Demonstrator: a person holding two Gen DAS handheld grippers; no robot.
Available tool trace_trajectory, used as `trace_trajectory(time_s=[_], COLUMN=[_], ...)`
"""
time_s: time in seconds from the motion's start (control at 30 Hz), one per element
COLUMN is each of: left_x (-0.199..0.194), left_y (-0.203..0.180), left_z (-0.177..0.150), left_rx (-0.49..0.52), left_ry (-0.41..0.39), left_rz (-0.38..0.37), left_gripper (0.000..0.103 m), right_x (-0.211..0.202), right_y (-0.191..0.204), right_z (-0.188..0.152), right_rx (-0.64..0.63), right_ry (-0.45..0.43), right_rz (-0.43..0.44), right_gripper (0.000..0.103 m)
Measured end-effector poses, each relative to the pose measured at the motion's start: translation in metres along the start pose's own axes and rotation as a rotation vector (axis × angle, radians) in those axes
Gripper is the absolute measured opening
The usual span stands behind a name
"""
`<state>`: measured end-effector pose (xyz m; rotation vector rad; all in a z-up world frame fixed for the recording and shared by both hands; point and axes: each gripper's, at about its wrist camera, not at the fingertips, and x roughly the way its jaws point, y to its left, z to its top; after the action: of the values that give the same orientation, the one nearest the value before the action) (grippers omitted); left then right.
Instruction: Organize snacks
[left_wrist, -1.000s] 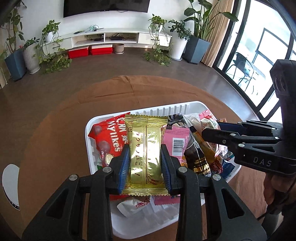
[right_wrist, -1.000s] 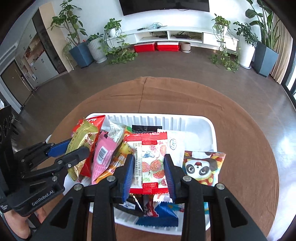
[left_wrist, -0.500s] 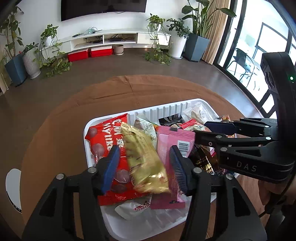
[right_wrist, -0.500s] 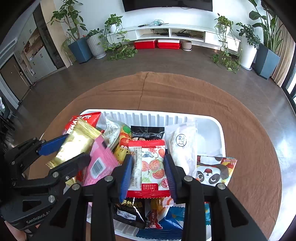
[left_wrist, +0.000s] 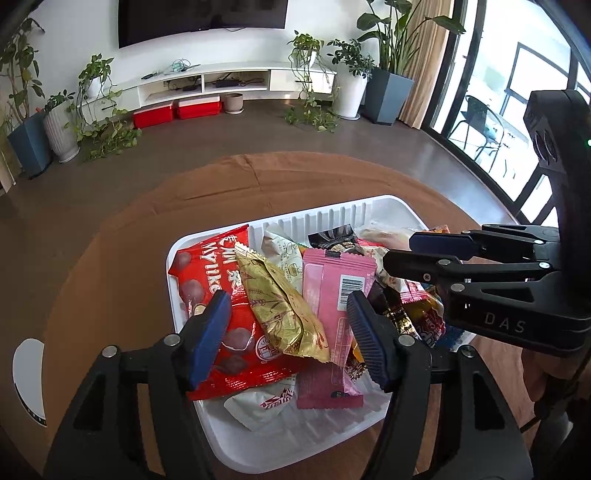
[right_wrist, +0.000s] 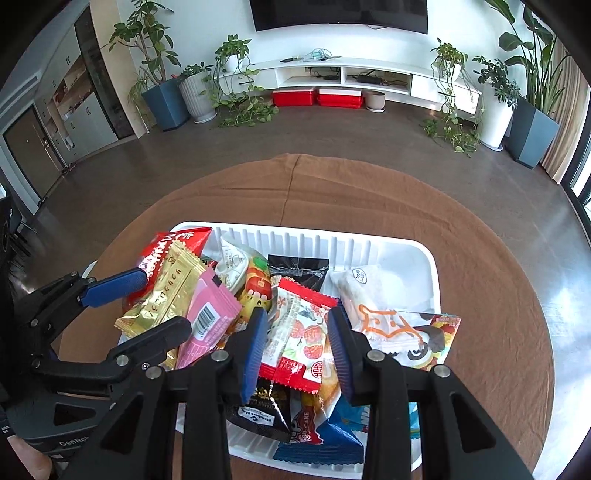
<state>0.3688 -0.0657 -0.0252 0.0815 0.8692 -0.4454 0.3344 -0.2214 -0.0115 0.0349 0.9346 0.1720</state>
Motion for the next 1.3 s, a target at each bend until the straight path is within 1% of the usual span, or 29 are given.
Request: trace_trajectory(time_s=[0.03,0.07,0.1,0.13,0.23,0.3,0.33,0.37,0.4,0.43,0.5,0.53,0.57,0.6,0.63,0.67,0.73,0.8,0.83,0.87,1.0,1.17,1.23,1.3], left_x=[-0.003,-0.006,-0.010,-0.015,-0.031,-0.044,-0.052,-0.061,-0.072,-0.084,-0.108,-0.120,-0.132,-0.145,-0.156,-0.168,-0.189,-0.208,-0.215,-0.221,-0.240,-0.256,-0.260,-0.260], left_y=[0.000,0.000,-0.001,-0.001,-0.001,-0.004,-0.006,-0.009,-0.013,-0.017,-0.025,-0.030,-0.036,-0.042,-0.046,-0.051,-0.061,-0.075,-0.083,-0.087,-0.100,-0.112,-0.116,-0.116], left_z=[-0.001,-0.003,-0.004,-0.005,-0.009,-0.014,-0.017,-0.020,-0.025,-0.030,-0.043,-0.051,-0.059,-0.066,-0.073,-0.082,-0.099,-0.116,-0.123,-0.128,-0.147,-0.167,-0.174,-0.177], left_rx=[0.000,0.000,0.000,-0.002,-0.016,-0.027,-0.028,-0.025,-0.016,-0.008,0.008,0.019,0.026,0.025,0.015,-0.004,-0.041,-0.058,-0.056,-0.057,-0.079,-0.107,-0.116,-0.130], left_ry=[-0.005,-0.011,-0.021,-0.029,-0.062,-0.085,-0.104,-0.123,-0.158,-0.192,-0.255,-0.285,-0.313,-0.340,-0.358,-0.375,-0.394,-0.416,-0.419,-0.417,-0.399,-0.382,-0.371,-0.351], left_rz=[0.002,0.003,0.003,0.007,0.023,0.046,0.056,0.062,0.070,0.075,0.094,0.099,0.103,0.122,0.149,0.189,0.266,0.365,0.393,0.401,0.379,0.376,0.384,0.374], left_gripper=[0.071,0.074,0.074,0.074,0.082,0.086,0.089,0.097,0.103,0.103,0.103,0.103,0.103,0.103,0.103,0.103,0.103,0.103,0.103,0.103,0.103,0.103,0.103,0.103], right_x=[-0.004,-0.009,-0.013,-0.020,-0.044,-0.062,-0.071,-0.080,-0.088,-0.097,-0.118,-0.127,-0.138,-0.148,-0.160,-0.172,-0.189,-0.205,-0.214,-0.220,-0.247,-0.266,-0.267,-0.266], right_y=[0.000,-0.002,-0.003,-0.006,-0.014,-0.018,-0.019,-0.019,-0.018,-0.017,-0.013,-0.012,-0.010,-0.008,-0.006,-0.004,0.003,0.009,0.012,0.013,0.014,0.008,0.009,0.013], right_z=[-0.001,-0.002,-0.003,-0.004,-0.008,-0.012,-0.015,-0.018,-0.022,-0.027,-0.040,-0.047,-0.056,-0.064,-0.075,-0.087,-0.103,-0.119,-0.127,-0.135,-0.160,-0.185,-0.193,-0.201], right_rx=[0.003,0.007,0.012,0.022,0.051,0.073,0.080,0.083,0.084,0.085,0.091,0.098,0.106,0.111,0.121,0.133,0.138,0.139,0.143,0.147,0.188,0.275,0.282,0.271], right_ry=[-0.005,-0.014,-0.022,-0.035,-0.090,-0.130,-0.153,-0.174,-0.193,-0.219,-0.286,-0.325,-0.376,-0.420,-0.480,-0.541,-0.612,-0.665,-0.693,-0.710,-0.758,-0.717,-0.683,-0.668], right_rz=[0.005,0.011,0.014,0.015,0.012,0.018,0.022,0.024,0.026,0.026,0.025,0.023,0.009,-0.003,-0.017,-0.034,-0.053,-0.059,-0.059,-0.060,-0.060,-0.063,-0.069,-0.090], right_gripper=[0.038,0.041,0.045,0.047,0.054,0.063,0.066,0.070,0.075,0.079,0.088,0.089,0.093,0.099,0.102,0.103,0.103,0.103,0.103,0.103,0.103,0.103,0.103,0.103])
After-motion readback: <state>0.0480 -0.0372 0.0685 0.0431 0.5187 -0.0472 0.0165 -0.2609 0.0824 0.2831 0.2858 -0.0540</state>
